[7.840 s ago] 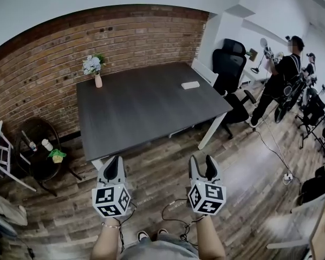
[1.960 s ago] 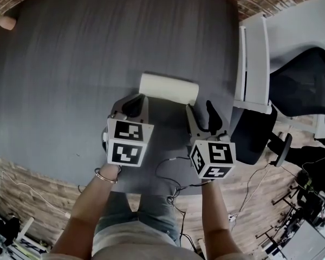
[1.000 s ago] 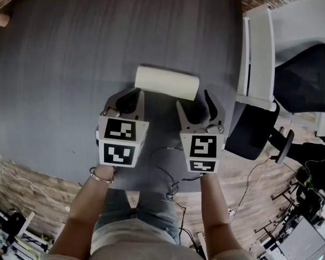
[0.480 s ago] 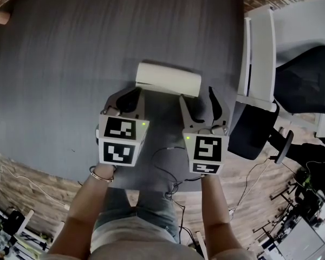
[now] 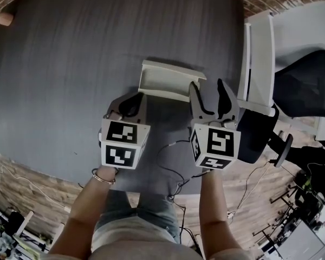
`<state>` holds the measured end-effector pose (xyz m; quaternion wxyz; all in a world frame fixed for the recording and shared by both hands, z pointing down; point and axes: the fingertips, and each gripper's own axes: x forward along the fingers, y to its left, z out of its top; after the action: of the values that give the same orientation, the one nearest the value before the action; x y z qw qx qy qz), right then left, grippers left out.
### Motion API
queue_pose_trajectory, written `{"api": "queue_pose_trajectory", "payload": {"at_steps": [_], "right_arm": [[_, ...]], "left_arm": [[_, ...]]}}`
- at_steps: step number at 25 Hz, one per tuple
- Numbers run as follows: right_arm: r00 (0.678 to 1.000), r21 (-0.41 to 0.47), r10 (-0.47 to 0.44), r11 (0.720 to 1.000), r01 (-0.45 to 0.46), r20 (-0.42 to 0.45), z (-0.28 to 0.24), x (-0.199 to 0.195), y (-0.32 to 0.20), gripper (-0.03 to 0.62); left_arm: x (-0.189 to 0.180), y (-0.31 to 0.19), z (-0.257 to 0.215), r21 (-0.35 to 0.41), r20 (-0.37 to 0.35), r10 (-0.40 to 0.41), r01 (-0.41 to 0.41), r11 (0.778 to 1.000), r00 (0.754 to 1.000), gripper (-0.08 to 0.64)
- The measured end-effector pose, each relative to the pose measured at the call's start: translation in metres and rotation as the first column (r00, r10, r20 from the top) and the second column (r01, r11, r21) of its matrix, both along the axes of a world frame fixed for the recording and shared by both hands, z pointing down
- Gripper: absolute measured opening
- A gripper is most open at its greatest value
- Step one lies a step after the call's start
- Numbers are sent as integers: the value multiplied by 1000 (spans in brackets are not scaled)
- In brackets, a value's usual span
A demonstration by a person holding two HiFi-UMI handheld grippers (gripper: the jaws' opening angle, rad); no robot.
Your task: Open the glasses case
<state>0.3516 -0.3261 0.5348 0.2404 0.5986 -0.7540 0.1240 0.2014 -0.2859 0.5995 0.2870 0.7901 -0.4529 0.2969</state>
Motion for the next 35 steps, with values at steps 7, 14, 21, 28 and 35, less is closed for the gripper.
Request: {"api": "queue_pose_trajectory", "payload": {"at_steps": [7, 14, 21, 28, 35], "right_arm": [[999, 13, 34, 999, -35, 38, -2, -1, -5, 278], [995, 11, 52, 999, -53, 80, -5, 1, 4, 268], [989, 32, 75, 996, -79, 124, -24, 1, 20, 214], [983, 80, 89, 992, -102, 161, -64, -11, 52, 143], [974, 158, 164, 969, -188, 155, -124, -15, 94, 36]], "left_arm": [[-1, -2, 0, 2, -7, -5, 5, 1000, 1000, 8], [-3, 0, -1, 8, -9, -18, 18, 1000, 1000, 8], [-10, 8, -27, 49, -44, -36, 39, 998, 998, 8], [-38, 18, -72, 114, -82, -79, 88, 990, 994, 8], [-59, 36, -144, 234, -178, -86, 127, 964, 980, 8]]}}
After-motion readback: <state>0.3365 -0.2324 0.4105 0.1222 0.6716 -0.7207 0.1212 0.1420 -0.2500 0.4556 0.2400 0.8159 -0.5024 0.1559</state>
